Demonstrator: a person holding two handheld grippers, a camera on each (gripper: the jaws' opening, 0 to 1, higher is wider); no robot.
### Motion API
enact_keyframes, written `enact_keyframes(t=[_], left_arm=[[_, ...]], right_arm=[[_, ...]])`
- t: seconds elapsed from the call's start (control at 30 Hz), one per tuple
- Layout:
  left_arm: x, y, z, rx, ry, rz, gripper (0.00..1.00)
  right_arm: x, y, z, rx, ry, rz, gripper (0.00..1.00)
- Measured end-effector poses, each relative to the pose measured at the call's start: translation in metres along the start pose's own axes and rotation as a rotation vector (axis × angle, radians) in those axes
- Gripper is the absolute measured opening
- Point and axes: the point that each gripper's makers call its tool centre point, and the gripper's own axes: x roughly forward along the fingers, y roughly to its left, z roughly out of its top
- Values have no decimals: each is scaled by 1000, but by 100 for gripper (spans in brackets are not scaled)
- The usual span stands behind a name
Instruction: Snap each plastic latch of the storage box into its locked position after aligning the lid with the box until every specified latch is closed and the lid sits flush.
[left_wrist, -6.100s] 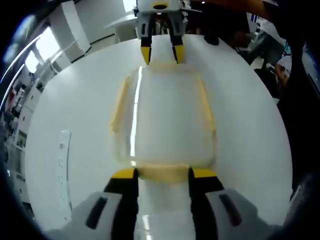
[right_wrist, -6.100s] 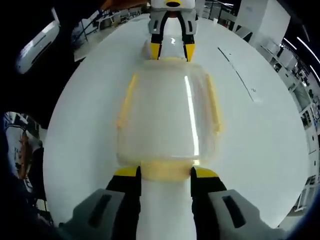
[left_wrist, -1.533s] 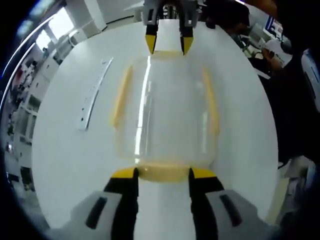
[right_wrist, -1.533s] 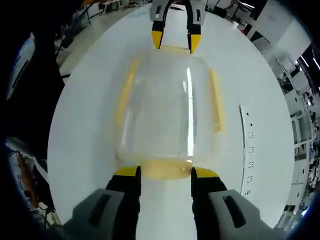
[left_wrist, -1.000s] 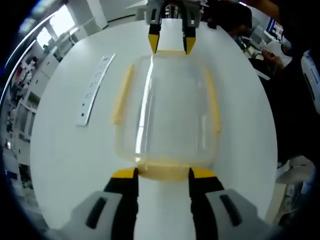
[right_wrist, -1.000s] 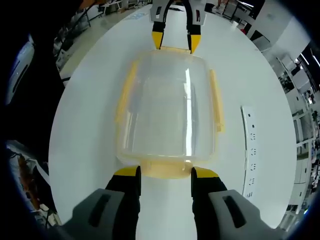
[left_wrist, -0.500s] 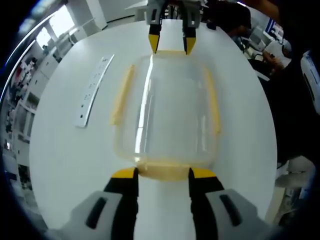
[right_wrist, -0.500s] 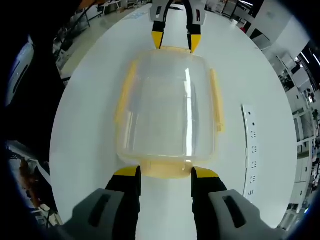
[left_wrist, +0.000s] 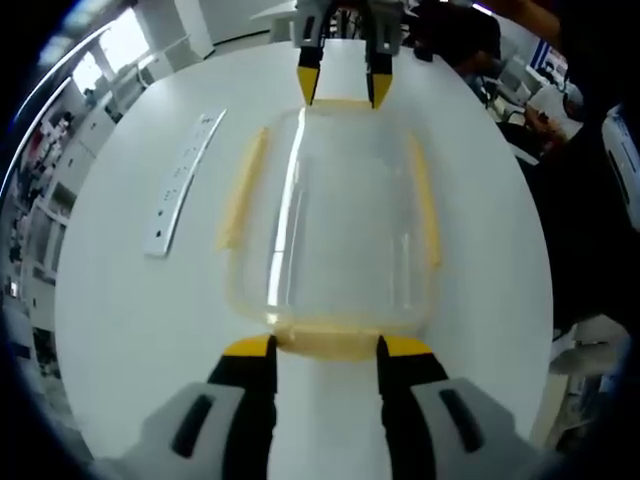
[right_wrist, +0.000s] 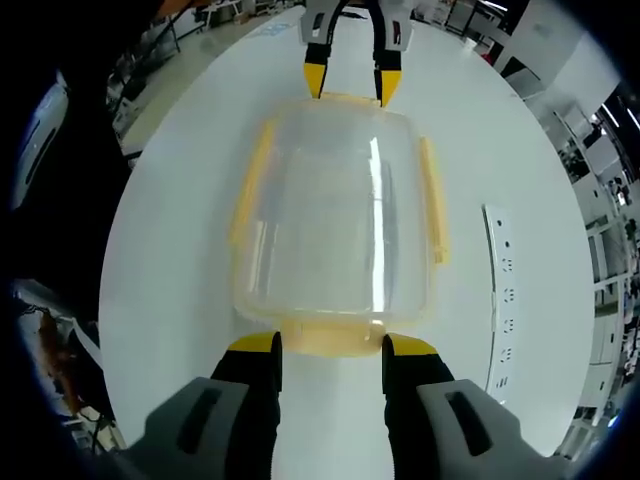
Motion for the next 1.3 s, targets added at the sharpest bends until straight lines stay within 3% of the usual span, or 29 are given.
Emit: enact_keyframes(t=[0.43,0.47,0.5,0.57,0.83,1.0,1.13,1.3], left_arm=[[4,1,-1,-13,-6,-10,38],[6,1,-1,-15,-4,-15,32],[7,-19,-4,-71,16,-117,22],[12,-11,-6,-33,5,-63,23],[3,-7,-4,-23,-55,-31,27],[-7,0,-4,-15,-73,4,28],[-19,6,-4,-21,-90,34,27],[-32,14,20,0,-185,96,20]], right_arm=[[2,-1,-1,9,-3,2,39],[2,-1,-1,12,-5,2,39],[2,-1,-1,14,-8,3,39],[2,-1,-1,16,-11,2,40],[2,1,-2,14,-36,0,40],[0,-2,-4,-24,-105,-16,40],[-3,-8,-9,-26,-103,-57,28],[-9,-11,-10,-12,-128,-77,25]])
